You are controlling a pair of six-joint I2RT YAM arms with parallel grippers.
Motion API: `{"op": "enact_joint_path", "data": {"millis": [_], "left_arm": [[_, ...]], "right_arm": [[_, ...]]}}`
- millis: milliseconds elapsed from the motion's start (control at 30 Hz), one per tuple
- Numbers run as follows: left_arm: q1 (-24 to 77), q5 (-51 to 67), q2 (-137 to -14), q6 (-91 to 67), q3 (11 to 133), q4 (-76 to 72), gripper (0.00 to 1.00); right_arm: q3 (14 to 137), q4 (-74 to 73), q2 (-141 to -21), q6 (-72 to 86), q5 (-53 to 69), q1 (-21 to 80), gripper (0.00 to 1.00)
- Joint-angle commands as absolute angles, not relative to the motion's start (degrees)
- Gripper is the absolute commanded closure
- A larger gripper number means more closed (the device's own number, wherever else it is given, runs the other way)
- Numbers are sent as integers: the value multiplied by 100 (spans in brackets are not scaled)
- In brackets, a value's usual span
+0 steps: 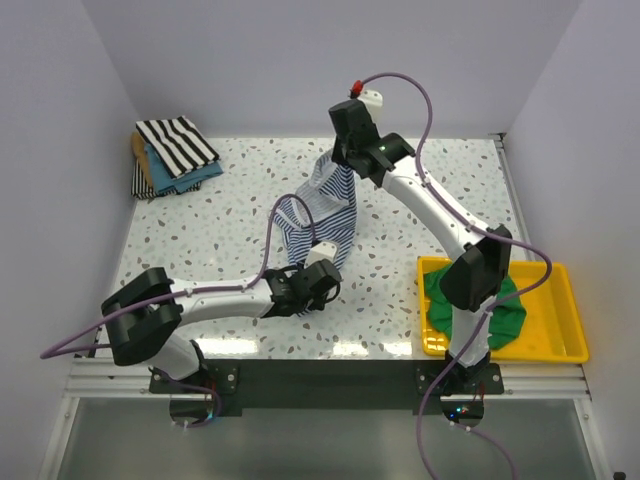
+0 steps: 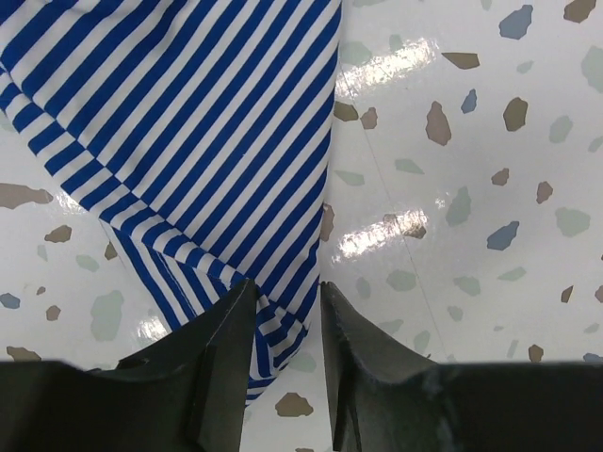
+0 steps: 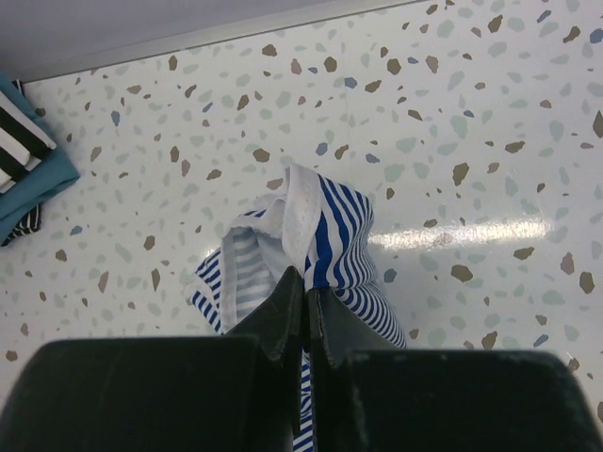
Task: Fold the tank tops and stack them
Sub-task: Flatten the tank top out
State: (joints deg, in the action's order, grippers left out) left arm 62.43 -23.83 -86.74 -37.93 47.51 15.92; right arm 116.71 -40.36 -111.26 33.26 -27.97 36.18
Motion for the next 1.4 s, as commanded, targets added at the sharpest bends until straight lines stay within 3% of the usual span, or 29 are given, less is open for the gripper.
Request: {"op": "enact_joint_path", "data": {"millis": [0, 67, 167, 633, 933, 1033, 1133, 1367], "left_arm": [[6302, -2698, -8788, -3770, 5088, 1668, 63], [6337, -2768, -8772, -3849, 5177, 1880, 61], [6433, -2935, -8623, -3972, 5168, 2012, 43], [6460, -3304, -8622, -4245, 4930, 2268, 48], [6451, -3120, -9193, -3955, 5062, 1951, 61], [6469, -3077, -9080, -3885, 5194, 1986, 85], [6477, -2892, -8457, -3684, 5404, 1986, 100], [6190, -2988, -6454, -3761, 5704, 2266, 100]], "right_arm": [[11540, -3692, -10556, 3270, -2997, 3516, 100], [11444, -3656, -10477, 3270, -2918, 3445, 100], [11347, -3639, -10442, 3243, -2900, 3410, 100], [10951, -3454, -10283, 3313, -2769, 3384, 100], [10741, -3437, -10064, 3278, -2830, 3322, 100], [10688, -3445, -9906, 3200, -2918, 3296, 100], [10626, -3533, -9573, 3077, -3172, 3244, 100], [11336, -3805, -8921, 2488, -3709, 3173, 100]]}}
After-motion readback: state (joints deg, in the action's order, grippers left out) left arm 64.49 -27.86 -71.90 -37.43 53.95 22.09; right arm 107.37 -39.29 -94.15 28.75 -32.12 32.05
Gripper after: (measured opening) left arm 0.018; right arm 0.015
